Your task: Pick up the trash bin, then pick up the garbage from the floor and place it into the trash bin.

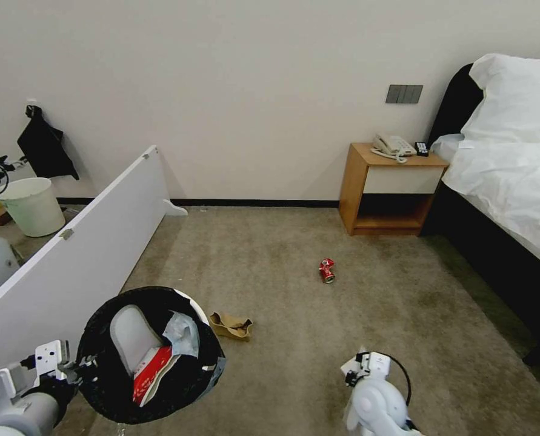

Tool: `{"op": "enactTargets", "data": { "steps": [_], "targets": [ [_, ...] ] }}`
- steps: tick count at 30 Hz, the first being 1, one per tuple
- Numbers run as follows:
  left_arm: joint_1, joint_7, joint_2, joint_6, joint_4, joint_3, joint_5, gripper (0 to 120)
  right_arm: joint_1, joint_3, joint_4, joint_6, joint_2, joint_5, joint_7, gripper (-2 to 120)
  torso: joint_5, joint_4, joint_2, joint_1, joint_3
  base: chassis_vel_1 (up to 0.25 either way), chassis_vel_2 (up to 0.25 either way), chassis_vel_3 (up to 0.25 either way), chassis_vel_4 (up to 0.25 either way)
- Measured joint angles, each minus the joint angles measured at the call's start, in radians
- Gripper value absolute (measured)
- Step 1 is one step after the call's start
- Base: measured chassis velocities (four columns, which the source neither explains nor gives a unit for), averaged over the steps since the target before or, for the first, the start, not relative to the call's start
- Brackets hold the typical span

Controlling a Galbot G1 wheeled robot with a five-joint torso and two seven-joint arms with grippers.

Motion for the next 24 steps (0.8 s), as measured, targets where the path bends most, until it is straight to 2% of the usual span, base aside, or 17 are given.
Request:
{"op": "enactTargets", "data": {
  "steps": [1,3,7,9,13,15,16,18,19,21,22,24],
  "targets": [
    [0.0,0.0,0.0,0.0,0.0,0.0,0.0,0,0.0,0.0,0.0,0.0,0.0,0.0,0.0,0,0.0,0.0,0.0,0.0,0.0,0.0,0.0,0.0,0.0],
    [0.0,0.0,0.001,0.0,0.0,0.004,0.001,0,-0.025,0.023,0.049,0.055,-0.023,-0.033,-0.074,0,0.0001,0.0001,0.0,0.0,0.0,0.0,0.0,0.0,0.0],
    [0.0,-0.002,0.002,0.0,0.0,0.009,0.003,0,-0.04,0.04,0.079,0.102,-0.029,-0.073,-0.141,0,0.0,0.0003,0.0,0.0,0.0,0.0,0.0,0.0,0.0],
    [0.0,-0.004,0.002,0.0,0.0,0.013,0.004,0,-0.054,0.055,0.104,0.166,-0.034,-0.124,-0.227,0,0.0,0.0003,0.0,0.0,0.0,0.0,0.0,0.0,0.0],
    [0.002,-0.005,0.003,0.0,0.0,0.015,0.004,0,-0.065,0.066,0.127,0.218,-0.044,-0.152,-0.299,0,0.0001,0.0002,0.0,0.0,0.0,0.0,0.0,0.0,0.0],
    [0.006,-0.006,0.005,0.0,0.0,0.015,0.003,0,-0.071,0.083,0.146,0.298,-0.065,-0.176,-0.405,0,0.0,0.0002,0.0,0.0,0.0,0.0,0.0,0.0,0.0],
    [0.006,-0.006,0.005,0.0,0.0,0.015,0.003,0,-0.071,0.083,0.146,0.298,-0.065,-0.176,-0.405,0,0.0,0.0002,0.0,0.0,0.0,0.0,0.0,0.0,0.0],
    [0.009,-0.006,0.006,0.0,0.0,0.016,0.003,0,-0.069,0.096,0.156,0.363,-0.081,-0.182,-0.499,0,-0.0001,0.0001,0.0,0.0,0.0,0.0,0.0,0.0,0.0],
    [0.009,-0.006,0.006,0.0,0.0,0.016,0.003,0,-0.069,0.096,0.156,0.363,-0.081,-0.182,-0.499,0,-0.0001,0.0001,0.0,0.0,0.0,0.0,0.0,0.0,0.0],
    [0.012,-0.006,0.005,0.0,0.001,0.022,0.004,0,-0.054,0.102,0.165,0.424,-0.087,-0.181,-0.583,0,0.0,0.0002,0.0,0.0,0.0,0.0,0.0,0.0,0.0],
    [0.012,-0.006,0.005,0.0,0.001,0.022,0.004,0,-0.054,0.102,0.165,0.424,-0.087,-0.181,-0.583,0,0.0,0.0002,0.0,0.0,0.0,0.0,0.0,0.0,0.0],
    [0.012,-0.006,0.001,0.0,0.001,0.025,0.005,0,-0.035,0.1,0.17,0.479,-0.083,-0.182,-0.652,0,-0.0001,0.0002,0.0,0.0,0.0,0.0,0.0,0.0,0.0]
  ]
}}
